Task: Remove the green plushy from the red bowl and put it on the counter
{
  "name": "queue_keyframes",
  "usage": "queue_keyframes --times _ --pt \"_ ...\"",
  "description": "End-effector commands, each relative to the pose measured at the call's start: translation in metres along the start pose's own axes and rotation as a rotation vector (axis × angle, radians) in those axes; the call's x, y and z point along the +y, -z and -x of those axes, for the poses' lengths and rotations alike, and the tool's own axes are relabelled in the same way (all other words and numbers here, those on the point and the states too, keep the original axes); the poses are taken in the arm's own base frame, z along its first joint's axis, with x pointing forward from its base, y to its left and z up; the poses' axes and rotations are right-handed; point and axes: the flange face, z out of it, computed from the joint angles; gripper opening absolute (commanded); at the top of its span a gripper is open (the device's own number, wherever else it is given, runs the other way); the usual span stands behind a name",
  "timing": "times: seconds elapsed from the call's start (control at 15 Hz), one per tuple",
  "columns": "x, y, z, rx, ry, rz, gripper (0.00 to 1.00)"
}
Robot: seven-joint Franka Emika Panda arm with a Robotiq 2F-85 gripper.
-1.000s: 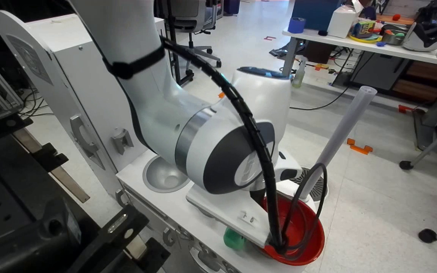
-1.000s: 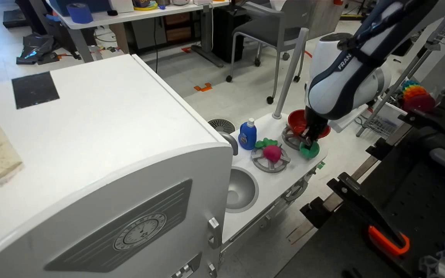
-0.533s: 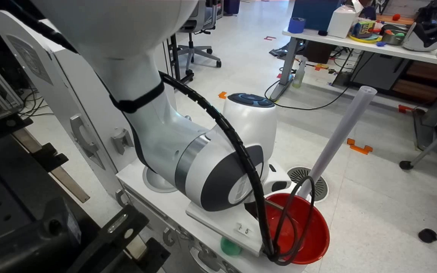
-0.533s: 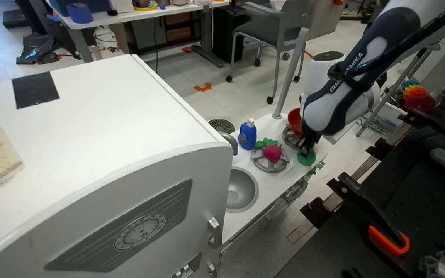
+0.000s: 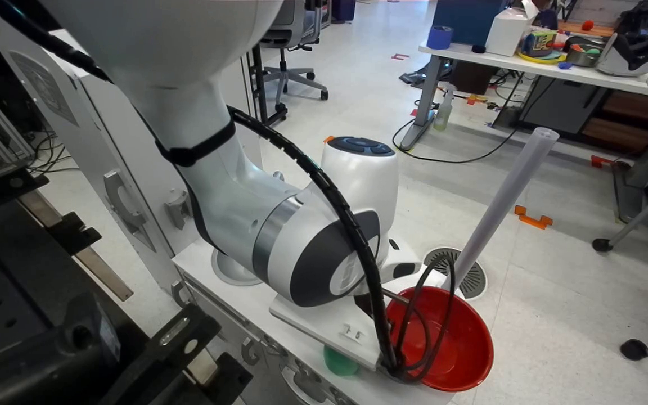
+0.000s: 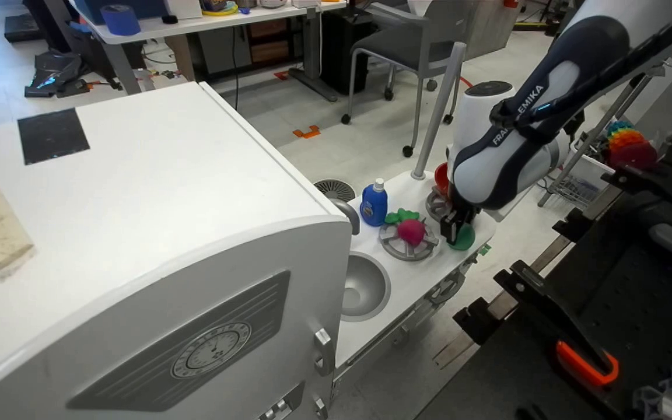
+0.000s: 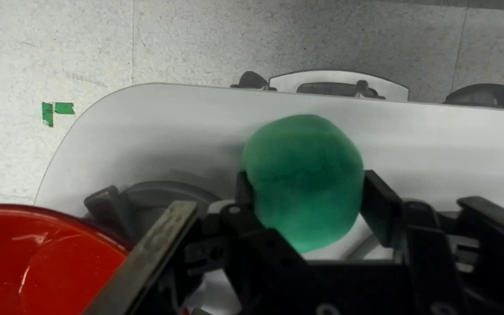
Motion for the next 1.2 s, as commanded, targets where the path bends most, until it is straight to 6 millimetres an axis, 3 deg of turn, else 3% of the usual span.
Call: queue_keyframes --times 0.0,0.07,0.27,0.47,0.67,0.87,0.93,1.13 --pt "-0.021 -0.004 0.012 -0.023 0.022 -0.004 0.94" --pt "-0.024 -0.004 0.017 -0.055 0.006 0.009 0.99" --pt "-0.029 -0.002 0.025 -0.058 -0.032 0.016 1.0" --pt "-0.028 0.014 0.025 -0.006 -0.058 0.035 1.0" --pt "-0.015 0.043 0.037 0.038 -0.135 0.081 1.0" --pt "0.006 0.078 0.068 0.009 -0.206 0.114 1.0" --pt "0.001 0.047 0.043 0.019 -0.161 0.105 1.0" --pt "0.011 0.07 0.061 0.001 -0.19 0.111 1.0"
